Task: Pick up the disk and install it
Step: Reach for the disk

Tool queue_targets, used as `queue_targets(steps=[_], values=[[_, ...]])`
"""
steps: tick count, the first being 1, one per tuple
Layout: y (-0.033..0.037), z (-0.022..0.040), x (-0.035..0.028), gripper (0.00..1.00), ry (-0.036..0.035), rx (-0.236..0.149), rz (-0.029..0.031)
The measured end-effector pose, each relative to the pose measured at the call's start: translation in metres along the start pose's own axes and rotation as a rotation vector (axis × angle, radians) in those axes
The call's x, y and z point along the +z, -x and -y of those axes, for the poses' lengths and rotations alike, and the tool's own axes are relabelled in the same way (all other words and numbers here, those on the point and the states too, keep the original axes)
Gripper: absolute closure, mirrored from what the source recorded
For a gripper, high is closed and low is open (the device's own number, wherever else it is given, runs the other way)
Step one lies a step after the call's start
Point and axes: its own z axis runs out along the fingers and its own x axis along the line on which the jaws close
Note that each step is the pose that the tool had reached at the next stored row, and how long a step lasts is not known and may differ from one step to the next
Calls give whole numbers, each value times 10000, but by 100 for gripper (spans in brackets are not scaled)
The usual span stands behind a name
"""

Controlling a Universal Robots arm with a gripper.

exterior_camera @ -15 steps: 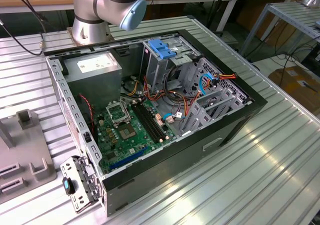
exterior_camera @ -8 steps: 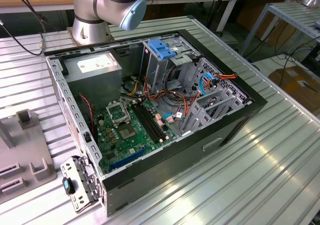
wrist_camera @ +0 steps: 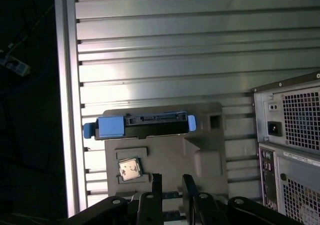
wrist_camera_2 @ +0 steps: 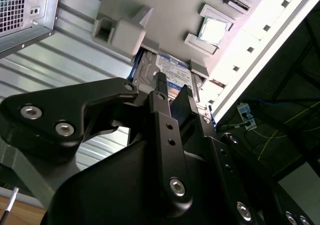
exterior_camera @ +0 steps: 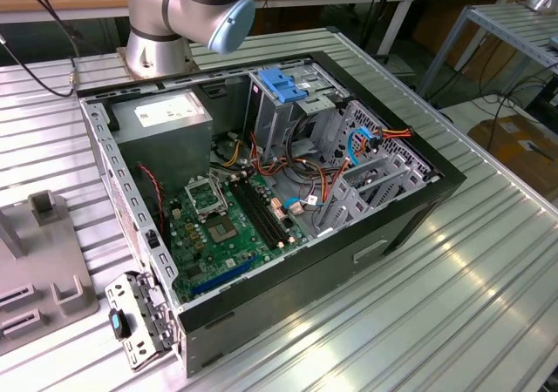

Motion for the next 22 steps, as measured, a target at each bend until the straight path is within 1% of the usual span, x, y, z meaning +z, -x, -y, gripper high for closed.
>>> queue_targets(steps=[5, 9, 11, 13, 14, 15, 18, 19, 20, 21, 22], values=[[-9, -47, 8, 69, -7, 0, 1], [-21, -100, 20, 69, -12, 1, 0], [-31, -154, 35, 69, -21, 3, 2], [-37, -196, 47, 69, -24, 4, 2], [-57, -274, 77, 69, -34, 7, -3], [-79, -316, 100, 69, -59, 7, -18], [-79, -316, 100, 69, -67, 7, -22], [-79, -317, 101, 69, -67, 8, -34], [-79, -317, 102, 69, -73, 10, -89], [-79, -316, 103, 69, -84, 12, -216], [-78, -316, 106, 69, -95, 16, -357]])
